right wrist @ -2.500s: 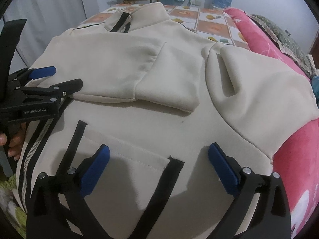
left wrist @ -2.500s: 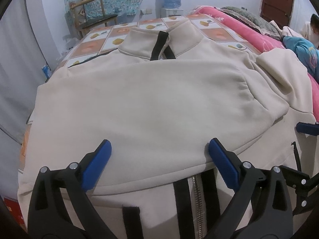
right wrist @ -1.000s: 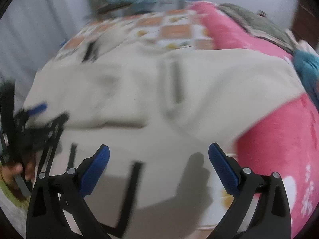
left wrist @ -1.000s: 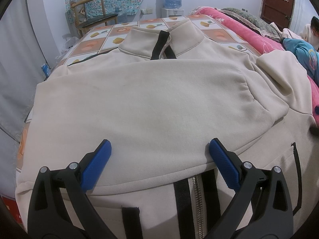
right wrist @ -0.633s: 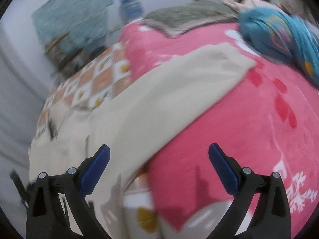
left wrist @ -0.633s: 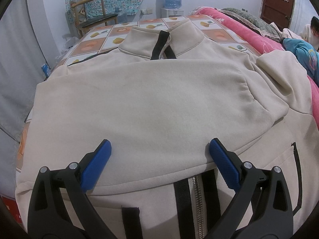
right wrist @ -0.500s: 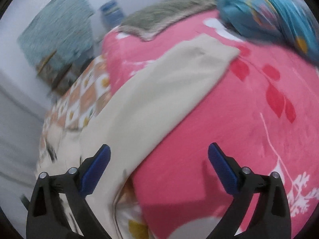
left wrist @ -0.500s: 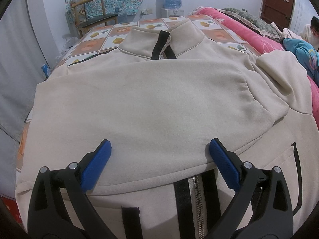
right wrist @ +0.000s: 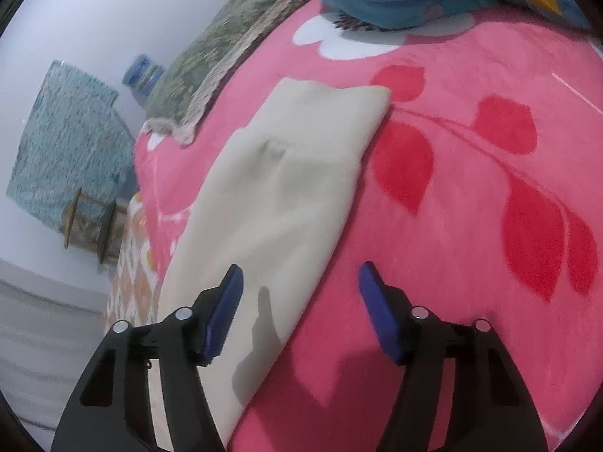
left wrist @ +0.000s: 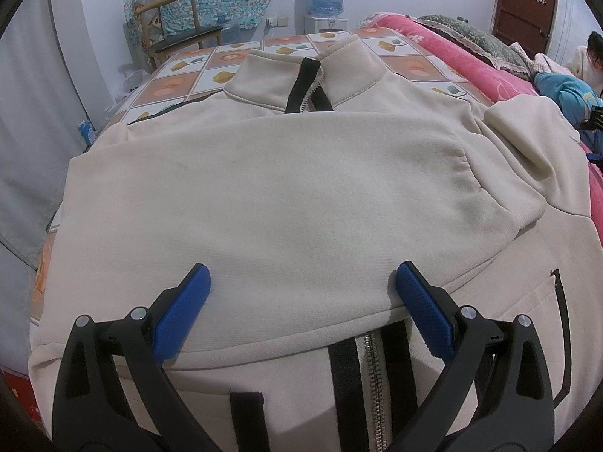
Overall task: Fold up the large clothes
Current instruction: 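Move the right tool to the sleeve cuff on the pink blanket and close, then lift the sleeve with the right tool and carry it over the jacket body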
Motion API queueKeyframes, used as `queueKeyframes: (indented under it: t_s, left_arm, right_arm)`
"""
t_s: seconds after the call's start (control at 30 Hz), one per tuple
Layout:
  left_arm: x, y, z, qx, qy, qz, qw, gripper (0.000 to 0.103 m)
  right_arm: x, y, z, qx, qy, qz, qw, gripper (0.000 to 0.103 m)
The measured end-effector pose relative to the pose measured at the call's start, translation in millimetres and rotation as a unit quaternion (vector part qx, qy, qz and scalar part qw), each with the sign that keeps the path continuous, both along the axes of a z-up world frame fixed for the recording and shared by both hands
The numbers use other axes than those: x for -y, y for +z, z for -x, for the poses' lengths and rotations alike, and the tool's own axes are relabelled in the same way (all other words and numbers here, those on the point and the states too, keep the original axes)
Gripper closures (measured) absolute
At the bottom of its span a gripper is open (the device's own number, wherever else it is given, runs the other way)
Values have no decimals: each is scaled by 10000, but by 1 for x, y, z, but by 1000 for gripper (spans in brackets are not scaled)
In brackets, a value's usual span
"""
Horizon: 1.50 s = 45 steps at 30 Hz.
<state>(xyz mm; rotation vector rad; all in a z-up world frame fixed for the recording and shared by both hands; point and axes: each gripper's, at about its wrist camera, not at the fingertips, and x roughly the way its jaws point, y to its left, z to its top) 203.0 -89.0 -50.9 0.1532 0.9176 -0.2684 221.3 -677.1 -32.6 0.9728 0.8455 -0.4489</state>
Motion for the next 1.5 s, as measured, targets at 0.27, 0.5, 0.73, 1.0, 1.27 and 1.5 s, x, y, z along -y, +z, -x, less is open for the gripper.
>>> queueKeyframes:
  t_s: [0.27, 0.5, 0.73, 1.0, 1.27, 1.5]
  left_arm:
    - [0, 0, 0, 1, -1, 2, 10000, 7]
    - [0, 0, 0, 1, -1, 3, 10000, 7]
    - [0, 0, 0, 2, 0, 3, 10000, 7]
    - [0, 0, 0, 4, 2, 3, 10000, 7]
    - [0, 0, 0, 7, 2, 3, 10000, 7]
    - [0, -1, 0, 8, 2, 3, 10000, 7]
  right_arm:
    - [23, -6, -12, 155, -264, 34, 9995, 43]
    - [36, -7, -22, 105, -402, 95, 9991, 43]
    - [41, -5, -29, 73, -497, 195, 9985, 43]
    - [49, -5, -32, 66, -635, 258, 9976, 50]
    - [53, -5, -34, 74, -703, 337, 9969, 55]
    - [55, -6, -28, 140, -835, 294, 9960, 66]
